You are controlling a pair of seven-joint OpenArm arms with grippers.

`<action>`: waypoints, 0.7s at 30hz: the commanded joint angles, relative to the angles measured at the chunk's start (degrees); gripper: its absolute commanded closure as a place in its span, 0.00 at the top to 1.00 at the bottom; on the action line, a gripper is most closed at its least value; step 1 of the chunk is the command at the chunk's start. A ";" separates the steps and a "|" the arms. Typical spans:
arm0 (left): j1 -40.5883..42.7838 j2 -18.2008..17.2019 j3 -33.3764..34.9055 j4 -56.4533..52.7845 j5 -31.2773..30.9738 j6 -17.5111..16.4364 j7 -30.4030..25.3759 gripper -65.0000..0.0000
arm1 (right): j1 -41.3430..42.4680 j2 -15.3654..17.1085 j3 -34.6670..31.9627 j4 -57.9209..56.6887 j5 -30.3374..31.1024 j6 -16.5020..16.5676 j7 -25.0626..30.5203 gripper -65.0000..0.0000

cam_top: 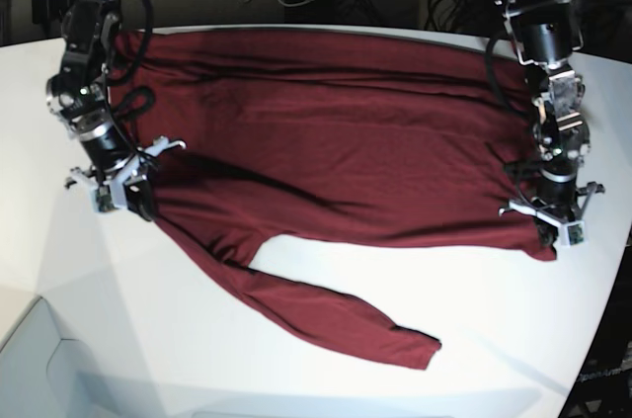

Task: Layout the t-shirt on the table in an organized manner, then fold the t-shirt properly
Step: 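Pinch the shirt's side edges with both grippers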

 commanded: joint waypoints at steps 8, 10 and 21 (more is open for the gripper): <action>2.83 -1.32 -0.16 8.05 -5.91 0.17 4.03 0.00 | -6.28 1.96 0.30 6.80 6.09 0.10 2.15 0.00; 3.79 -1.32 -0.16 9.55 -5.91 0.17 4.03 0.00 | -7.95 1.87 0.39 7.94 6.70 0.10 2.15 0.00; 8.98 -1.05 -4.73 15.88 -6.09 0.17 4.20 0.00 | -12.34 2.14 4.35 8.29 10.31 1.41 2.24 0.00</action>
